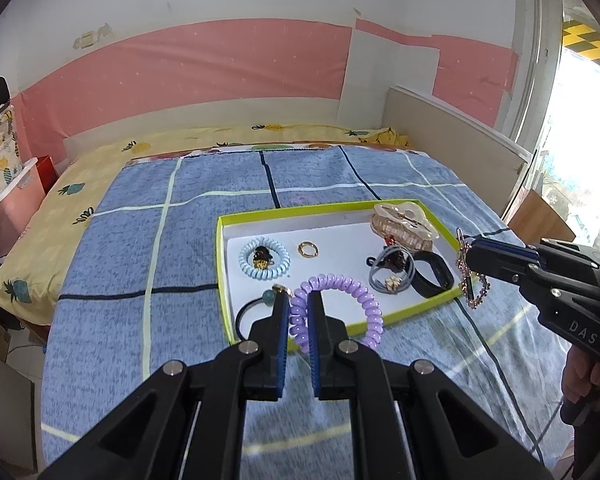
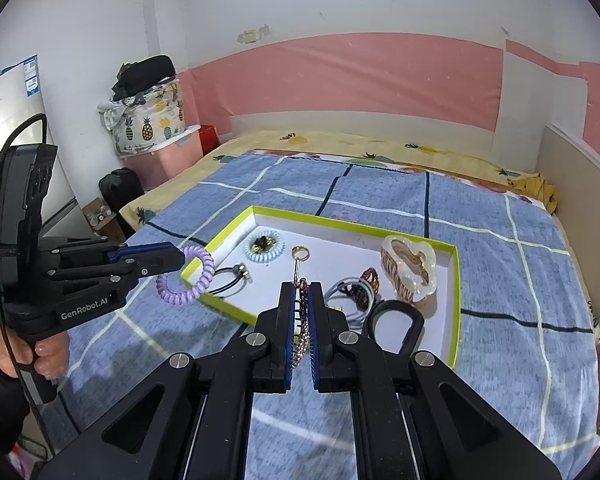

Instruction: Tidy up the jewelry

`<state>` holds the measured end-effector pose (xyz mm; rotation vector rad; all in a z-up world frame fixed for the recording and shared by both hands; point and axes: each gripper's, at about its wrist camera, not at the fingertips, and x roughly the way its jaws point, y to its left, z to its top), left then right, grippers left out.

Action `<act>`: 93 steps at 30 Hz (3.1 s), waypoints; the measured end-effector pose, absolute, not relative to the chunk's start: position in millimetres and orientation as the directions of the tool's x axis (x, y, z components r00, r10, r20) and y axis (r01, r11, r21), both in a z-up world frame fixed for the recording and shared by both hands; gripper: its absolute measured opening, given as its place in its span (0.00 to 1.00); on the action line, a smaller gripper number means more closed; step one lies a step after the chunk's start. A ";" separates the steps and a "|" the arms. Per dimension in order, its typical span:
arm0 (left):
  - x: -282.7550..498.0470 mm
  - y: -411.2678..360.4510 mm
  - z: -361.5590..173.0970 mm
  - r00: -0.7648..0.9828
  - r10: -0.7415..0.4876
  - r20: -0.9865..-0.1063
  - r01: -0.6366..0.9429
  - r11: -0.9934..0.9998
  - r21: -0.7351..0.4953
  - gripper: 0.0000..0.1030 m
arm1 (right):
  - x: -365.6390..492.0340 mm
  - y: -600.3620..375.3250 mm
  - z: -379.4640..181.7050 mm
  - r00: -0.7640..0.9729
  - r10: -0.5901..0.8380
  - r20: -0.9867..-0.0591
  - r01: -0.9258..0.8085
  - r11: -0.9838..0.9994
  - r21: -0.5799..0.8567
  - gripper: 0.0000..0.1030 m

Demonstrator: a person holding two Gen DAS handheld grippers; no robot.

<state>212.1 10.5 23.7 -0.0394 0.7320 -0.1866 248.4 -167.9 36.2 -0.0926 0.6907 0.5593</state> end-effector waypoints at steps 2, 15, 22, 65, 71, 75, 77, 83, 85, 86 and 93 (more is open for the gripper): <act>221.2 10.4 20.6 0.724 -0.186 -0.665 0.158 0.982 -0.103 0.09 | 258.4 -166.1 33.7 0.628 0.453 -0.633 -0.514 0.852 0.100 0.06; 271.8 7.8 -2.6 0.695 -0.198 -0.691 0.179 0.979 -0.100 0.09 | 336.3 -136.7 12.0 0.600 0.417 -0.683 -0.498 0.863 0.090 0.06; 287.0 2.4 -17.5 0.667 -0.207 -0.715 0.199 0.975 -0.097 0.09 | 364.9 -123.4 -13.6 0.568 0.382 -0.729 -0.488 0.870 0.075 0.06; 288.0 -5.5 -29.5 0.607 -0.223 -0.763 0.214 0.970 -0.114 0.25 | 328.9 -156.6 3.6 0.580 0.403 -0.708 -0.459 0.880 0.125 0.32; 260.5 -0.8 -14.5 0.636 -0.212 -0.742 0.181 0.976 -0.124 0.26 | 293.7 -175.1 17.7 0.605 0.403 -0.687 -0.433 0.890 0.140 0.32; 233.5 0.7 -5.4 0.661 -0.184 -0.728 0.149 0.982 -0.113 0.26 | 260.9 -184.4 24.6 0.621 0.398 -0.675 -0.417 0.897 0.145 0.32; 217.9 0.8 -1.6 0.674 -0.173 -0.719 0.136 0.985 -0.110 0.27 | 246.4 -188.0 25.5 0.626 0.394 -0.673 -0.412 0.900 0.144 0.32; 167.7 -3.2 7.0 0.701 -0.154 -0.696 0.111 0.988 -0.108 0.27 | 195.7 -195.9 28.7 0.643 0.382 -0.663 -0.401 0.906 0.133 0.32; 153.0 -4.2 8.7 0.707 -0.156 -0.690 0.105 0.988 -0.116 0.28 | 179.8 -198.3 29.6 0.648 0.380 -0.660 -0.396 0.908 0.134 0.32; 145.5 -4.4 9.4 0.709 -0.154 -0.688 0.099 0.988 -0.119 0.28 | 172.8 -199.1 29.5 0.648 0.380 -0.660 -0.396 0.908 0.134 0.32; 103.1 -4.7 12.2 0.731 -0.127 -0.670 0.072 0.991 -0.109 0.28 | 129.8 -204.4 27.1 0.666 0.344 -0.662 -0.366 0.924 0.111 0.32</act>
